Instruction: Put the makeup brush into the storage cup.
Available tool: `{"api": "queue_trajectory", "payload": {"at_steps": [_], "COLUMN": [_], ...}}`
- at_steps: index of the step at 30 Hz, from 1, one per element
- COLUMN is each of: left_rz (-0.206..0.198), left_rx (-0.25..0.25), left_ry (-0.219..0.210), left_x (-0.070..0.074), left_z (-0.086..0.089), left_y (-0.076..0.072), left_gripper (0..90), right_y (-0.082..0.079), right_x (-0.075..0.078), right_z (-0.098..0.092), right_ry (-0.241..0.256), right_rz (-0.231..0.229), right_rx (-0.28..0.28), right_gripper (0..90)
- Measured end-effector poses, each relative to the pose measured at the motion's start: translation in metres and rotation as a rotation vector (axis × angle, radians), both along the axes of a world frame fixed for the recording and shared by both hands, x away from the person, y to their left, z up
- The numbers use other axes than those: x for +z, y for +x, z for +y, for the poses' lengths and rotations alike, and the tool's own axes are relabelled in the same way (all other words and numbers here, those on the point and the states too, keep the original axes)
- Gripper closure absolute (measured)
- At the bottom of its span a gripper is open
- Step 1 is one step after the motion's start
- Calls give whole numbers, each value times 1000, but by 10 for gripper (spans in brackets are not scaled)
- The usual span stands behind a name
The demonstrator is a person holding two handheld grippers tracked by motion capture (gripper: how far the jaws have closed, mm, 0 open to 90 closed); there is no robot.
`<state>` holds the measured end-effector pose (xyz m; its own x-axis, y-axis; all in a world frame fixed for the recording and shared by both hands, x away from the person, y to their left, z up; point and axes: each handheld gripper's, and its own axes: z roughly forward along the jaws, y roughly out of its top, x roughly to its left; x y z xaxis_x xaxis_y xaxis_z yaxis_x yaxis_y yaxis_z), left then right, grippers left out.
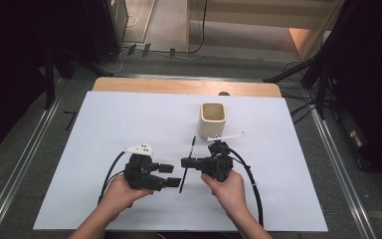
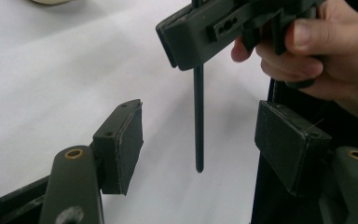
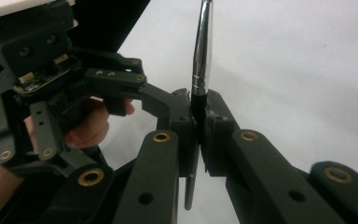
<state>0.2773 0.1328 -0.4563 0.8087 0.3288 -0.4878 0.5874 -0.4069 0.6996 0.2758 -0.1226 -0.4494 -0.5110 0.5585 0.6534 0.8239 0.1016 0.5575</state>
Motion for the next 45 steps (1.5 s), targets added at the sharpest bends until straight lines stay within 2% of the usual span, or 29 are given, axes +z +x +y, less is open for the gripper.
{"api": "queue_trajectory", "payload": {"at_steps": [3,4,6,9,11,14,20,24,26,29,30,32,33,35,38,40,42,43,45], "left_rz": [-5,-4,5,-7,0,13,45,78,83,98,95,86,71,84,81,96,109,103,103], "left_rx": [-27,-36,-46,-55,-60,-78,-116,-129,-135,-130,-127,-115,-108,-113,-100,-91,-92,-90,-87], "left_ry": [9,11,11,37,39,23,-1,-16,-33,-49,-56,-55,-53,-38,-41,-48,-53,-52,-48], "left_x": [-1,-2,-3,-5,-6,-8,-11,-12,-12,-11,-11,-11,-11,-11,-12,-12,-12,-12,-13], "left_z": [1,1,1,-1,-1,-2,-5,-8,-10,-10,-9,-9,-9,-9,-10,-10,-11,-11,-11], "left_y": [2,3,4,5,6,8,7,6,5,5,5,5,4,4,4,4,4,3,4], "left_gripper": [328,328,328,328,329,330,333,335,390,391,454,493,568,596,684,733,736,775,776], "right_y": [2,2,3,6,6,7,10,9,9,8,8,8,8,8,7,7,7,7,7], "right_x": [1,1,1,1,2,2,0,-1,-1,-1,-1,-1,-1,-1,-2,-2,-2,-2,-2], "right_z": [-1,-1,-2,-2,-1,0,3,4,6,7,7,8,8,9,9,10,10,10,11], "right_ry": [4,4,5,21,14,9,34,46,54,60,61,63,64,67,73,70,69,68,70], "right_rz": [-5,-5,-10,-21,-27,-41,-47,-34,-38,-32,-30,-27,-26,-24,-28,-29,-30,-31,-28], "right_rx": [47,47,75,107,121,153,204,219,224,227,228,228,227,225,227,225,226,225,224], "right_gripper": [861,861,861,861,861,861,861,861,861,861,861,861,861,861,862,861,861,861,861]}}
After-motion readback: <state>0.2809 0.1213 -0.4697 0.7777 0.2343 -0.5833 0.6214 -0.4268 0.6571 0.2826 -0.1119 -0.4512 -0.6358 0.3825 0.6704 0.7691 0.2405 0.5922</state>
